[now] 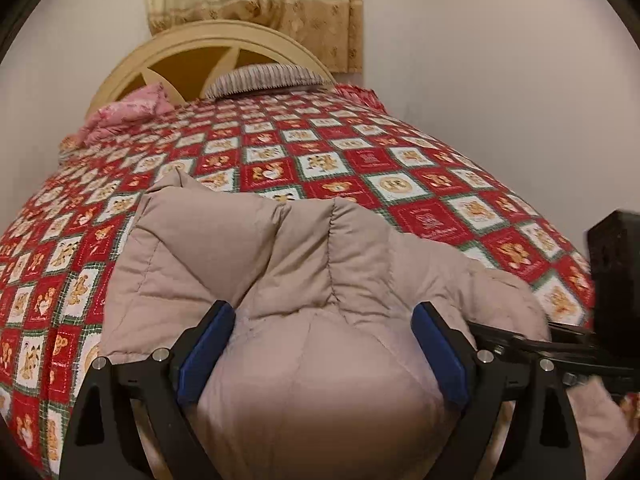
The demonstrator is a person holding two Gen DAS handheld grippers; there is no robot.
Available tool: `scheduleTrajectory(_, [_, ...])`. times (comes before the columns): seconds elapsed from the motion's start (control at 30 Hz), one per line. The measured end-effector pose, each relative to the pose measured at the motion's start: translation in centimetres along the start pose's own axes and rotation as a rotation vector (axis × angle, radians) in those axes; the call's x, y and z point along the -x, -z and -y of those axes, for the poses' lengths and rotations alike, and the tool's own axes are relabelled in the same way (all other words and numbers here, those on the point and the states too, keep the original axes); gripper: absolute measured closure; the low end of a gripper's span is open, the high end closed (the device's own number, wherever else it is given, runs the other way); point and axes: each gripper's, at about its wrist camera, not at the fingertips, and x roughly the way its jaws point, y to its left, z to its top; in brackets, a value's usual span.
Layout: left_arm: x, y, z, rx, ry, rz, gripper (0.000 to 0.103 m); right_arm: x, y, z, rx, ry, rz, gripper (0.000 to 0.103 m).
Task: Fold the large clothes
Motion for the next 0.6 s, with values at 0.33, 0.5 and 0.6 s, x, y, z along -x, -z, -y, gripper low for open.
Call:
scheduleTrajectory(0.33, [-1.8,-4.2,-3.7,0.039,-0.155,-0.056,0.011,0.1,-0.1,0.3,-0.022,-0.026,0.016,0.056])
scheduleTrajectory(0.5, [-4.4,-3.3,-2.9,-0.005,-0.188,-0.069,0.009,0.4,0.1,0.3,-0.030,-0.017,0.028,0.055])
scheduleTrajectory(0.6, [-5.0,-2.5,-2.9,-0.012,-0.195,-0.057,0.009,0.5,0.2,0.2,-0.031,-0.014,0.032,0.055])
